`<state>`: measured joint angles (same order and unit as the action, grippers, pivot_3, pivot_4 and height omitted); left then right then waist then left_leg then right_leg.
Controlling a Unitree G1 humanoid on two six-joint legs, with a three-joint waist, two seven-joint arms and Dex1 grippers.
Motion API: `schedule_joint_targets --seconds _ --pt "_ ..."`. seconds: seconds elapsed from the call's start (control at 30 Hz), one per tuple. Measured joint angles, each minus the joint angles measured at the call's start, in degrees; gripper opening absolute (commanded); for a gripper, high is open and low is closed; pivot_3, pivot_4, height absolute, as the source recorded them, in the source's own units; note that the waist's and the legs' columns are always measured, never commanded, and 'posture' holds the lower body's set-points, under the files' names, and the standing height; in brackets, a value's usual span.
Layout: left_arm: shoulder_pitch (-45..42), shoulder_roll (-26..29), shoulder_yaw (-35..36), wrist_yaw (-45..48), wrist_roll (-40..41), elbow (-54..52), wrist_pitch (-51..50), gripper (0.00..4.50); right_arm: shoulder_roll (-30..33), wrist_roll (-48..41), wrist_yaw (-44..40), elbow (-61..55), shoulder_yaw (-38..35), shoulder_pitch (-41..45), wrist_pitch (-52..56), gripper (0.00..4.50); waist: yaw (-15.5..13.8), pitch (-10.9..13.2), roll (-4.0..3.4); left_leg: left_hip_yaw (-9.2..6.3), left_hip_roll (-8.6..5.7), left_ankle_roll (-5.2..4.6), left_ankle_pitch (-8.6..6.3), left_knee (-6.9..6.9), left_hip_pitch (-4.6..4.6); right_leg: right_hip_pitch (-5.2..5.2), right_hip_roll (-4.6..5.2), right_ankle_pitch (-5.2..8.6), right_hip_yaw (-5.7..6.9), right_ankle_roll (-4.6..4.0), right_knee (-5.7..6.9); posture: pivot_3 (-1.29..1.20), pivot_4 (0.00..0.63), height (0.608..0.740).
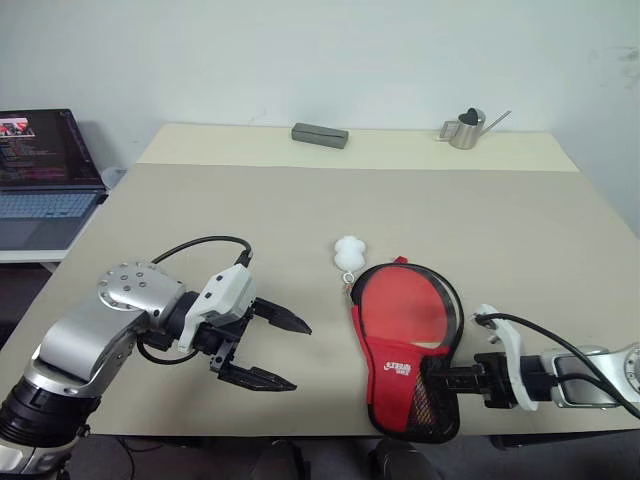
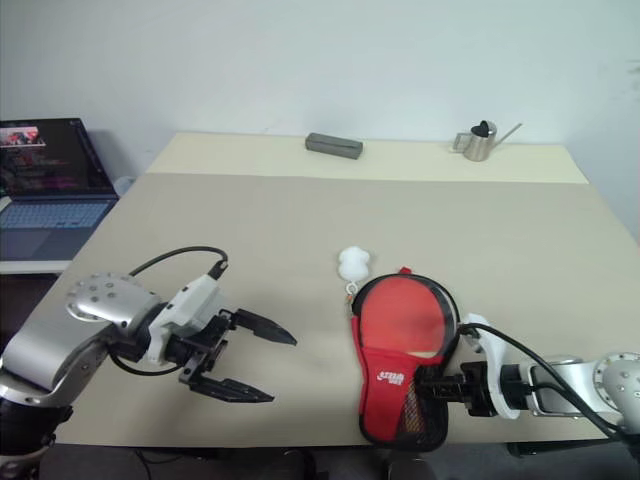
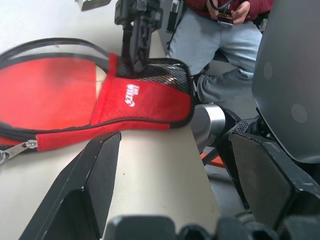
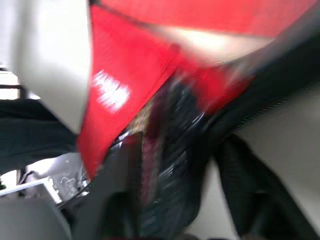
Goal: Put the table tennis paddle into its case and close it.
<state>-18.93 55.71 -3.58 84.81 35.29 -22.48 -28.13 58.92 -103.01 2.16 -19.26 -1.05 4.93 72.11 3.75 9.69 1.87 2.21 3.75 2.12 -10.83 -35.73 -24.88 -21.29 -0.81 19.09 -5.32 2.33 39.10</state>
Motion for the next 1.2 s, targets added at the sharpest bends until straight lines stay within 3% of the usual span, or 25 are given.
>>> schedule_joint_targets --seconds 0.07,0.3,0.33,0.43,0.7,0.87,1.2 --pt "0.1 0.0 0.0 -0.2 0.0 -0.1 0.0 3.80 1.6 1.5 -4.5 -1.1 -2.4 -0.5 0.0 4.02 -0.1 0.0 0.00 0.00 0.00 0.00 0.00 0.00 0.01 0.01 0.00 0.01 0.00 0.02 0.00 0.00 0.150 0.740" --pt "0.4 0.0 0.4 -1.0 0.5 -0.1 -0.2 3.80 7.5 22.9 -28.1 -6.4 -7.1 -2.0 -6.1 4.02 -0.5 0.0 -0.01 -0.02 0.01 0.00 0.00 -0.01 0.01 0.01 0.02 0.03 0.05 0.06 -0.02 0.00 0.150 0.740" --pt "0.4 -0.1 0.7 -1.6 0.7 -0.1 -0.3 3.80 7.1 26.2 -30.6 -6.5 -7.2 -1.1 -8.2 4.31 -0.5 0.0 -0.02 -0.01 0.00 0.00 0.00 -0.02 0.01 0.00 0.01 0.03 0.03 0.06 -0.02 0.00 0.150 0.740" --pt "0.6 -0.4 1.6 -3.2 0.7 0.0 -0.3 3.80 5.5 32.7 -35.3 -6.5 -7.1 2.5 -13.0 4.47 -0.5 0.0 -0.03 -0.01 -0.02 0.00 0.00 -0.02 0.02 0.00 0.01 0.03 0.03 0.05 -0.01 0.00 0.150 0.740" --pt "0.2 -2.2 3.1 -8.7 0.6 2.9 -0.8 3.80 -0.1 43.3 -40.4 -5.4 -3.4 9.9 -17.1 4.47 -0.8 0.0 -0.02 -0.01 -0.04 0.00 0.00 -0.04 0.00 0.00 0.02 -0.07 0.04 -0.12 -0.01 0.00 0.150 0.740" --pt "-4.4 -6.5 4.7 -17.3 -1.7 9.0 -1.3 3.80 -5.2 50.8 -42.0 -4.3 0.3 12.7 -20.9 4.47 -0.8 0.0 -0.02 0.02 -0.10 0.00 0.00 -0.07 0.00 0.00 0.00 -0.07 0.04 -0.07 0.01 0.00 0.150 0.740" --pt "-0.9 -5.0 7.7 -20.4 -6.4 14.2 1.2 3.80 -14.2 62.8 -44.1 -1.0 5.6 17.0 -28.4 4.47 -0.8 0.0 -0.02 0.01 -0.05 0.01 0.00 -0.07 0.01 -0.04 -0.01 -0.10 0.04 -0.14 0.10 0.00 0.150 0.740"
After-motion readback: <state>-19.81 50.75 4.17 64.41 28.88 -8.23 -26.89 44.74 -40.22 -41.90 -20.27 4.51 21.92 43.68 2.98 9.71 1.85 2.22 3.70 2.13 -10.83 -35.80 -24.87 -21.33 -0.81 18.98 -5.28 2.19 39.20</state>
